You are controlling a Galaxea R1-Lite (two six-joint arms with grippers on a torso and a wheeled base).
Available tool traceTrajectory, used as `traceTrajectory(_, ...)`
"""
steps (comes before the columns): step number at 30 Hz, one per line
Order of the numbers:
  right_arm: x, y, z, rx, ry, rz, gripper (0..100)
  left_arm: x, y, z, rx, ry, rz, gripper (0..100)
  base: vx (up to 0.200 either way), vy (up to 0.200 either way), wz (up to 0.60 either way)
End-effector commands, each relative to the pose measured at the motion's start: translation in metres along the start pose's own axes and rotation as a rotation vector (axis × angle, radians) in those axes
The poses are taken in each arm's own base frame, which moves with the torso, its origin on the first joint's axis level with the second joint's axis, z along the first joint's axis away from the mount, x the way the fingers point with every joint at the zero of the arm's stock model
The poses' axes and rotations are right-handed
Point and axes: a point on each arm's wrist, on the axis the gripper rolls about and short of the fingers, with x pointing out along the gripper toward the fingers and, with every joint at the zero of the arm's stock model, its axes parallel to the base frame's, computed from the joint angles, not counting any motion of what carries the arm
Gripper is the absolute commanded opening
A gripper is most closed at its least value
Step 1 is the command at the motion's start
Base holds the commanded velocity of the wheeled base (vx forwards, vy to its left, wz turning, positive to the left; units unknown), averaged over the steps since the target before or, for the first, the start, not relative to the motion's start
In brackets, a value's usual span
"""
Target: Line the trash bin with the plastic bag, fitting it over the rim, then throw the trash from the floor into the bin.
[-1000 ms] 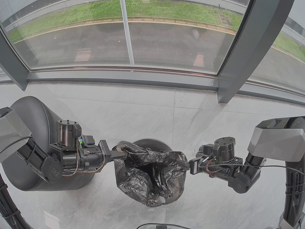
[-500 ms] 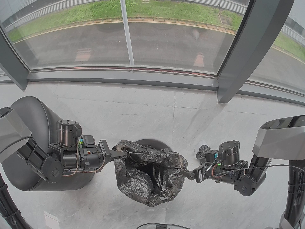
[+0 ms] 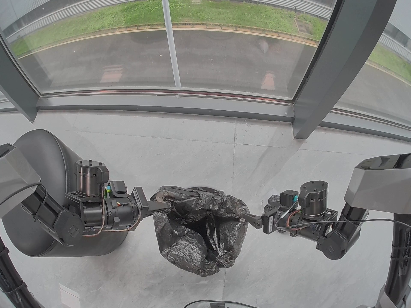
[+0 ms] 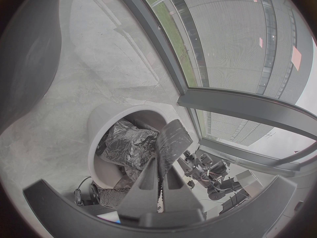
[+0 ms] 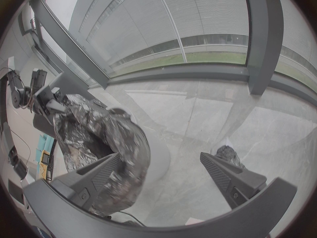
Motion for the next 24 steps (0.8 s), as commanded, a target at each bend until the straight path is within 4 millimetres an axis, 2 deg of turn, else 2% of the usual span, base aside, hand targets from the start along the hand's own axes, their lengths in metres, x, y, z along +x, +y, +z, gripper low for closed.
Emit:
traceTrajectory(1,-0.013,0.017,0.027,-0.018,-0.086,0.043,100,-0.004,-0.005,0.0,0.01,-0.01,-0.011,0,0.0,0.0,0.0)
traceTrajectory(6,-0.016,0.046,0.029,-0.046,-0.061,0.116,100,-0.002,-0.002,0.0,0.006,-0.004,-0.004,0,0.0,0.0,0.0)
traceTrajectory(9,-0.01,0.054,0.029,-0.055,-0.06,0.133,100,-0.002,0.0,0.0,0.0,0.001,-0.003,0,0.0,0.0,0.0)
traceTrajectory(10,-0.009,0.054,0.029,-0.055,-0.06,0.133,100,-0.002,0.0,0.0,0.002,0.001,-0.003,0,0.0,0.0,0.0)
traceTrajectory(11,0.003,0.056,0.031,-0.06,-0.075,0.124,100,0.001,0.001,0.0,0.0,0.006,-0.001,0,0.0,0.0,0.0)
traceTrajectory(12,0.003,0.056,0.031,-0.06,-0.075,0.124,100,0.001,0.001,0.0,0.0,0.006,-0.001,0,0.0,0.0,0.0)
traceTrajectory(13,0.017,0.056,0.033,-0.064,-0.085,0.109,100,0.002,0.001,0.001,0.001,0.004,-0.003,0,0.0,0.0,0.0)
traceTrajectory(14,0.024,0.056,0.034,-0.063,-0.083,0.102,100,0.002,0.001,0.001,0.003,0.001,-0.007,0,0.0,0.0,0.0)
traceTrajectory(17,0.033,0.055,0.034,-0.061,-0.063,0.096,100,0.003,0.002,0.002,0.008,-0.004,-0.014,0,0.0,0.0,0.0)
traceTrajectory(19,0.047,0.054,0.031,-0.059,-0.046,0.092,100,0.005,0.004,0.002,0.012,-0.01,-0.021,0,0.0,0.0,0.0)
traceTrajectory(24,0.052,0.053,0.027,-0.058,-0.04,0.091,100,0.007,0.005,0.002,0.015,-0.012,-0.024,0,0.0,0.0,0.0)
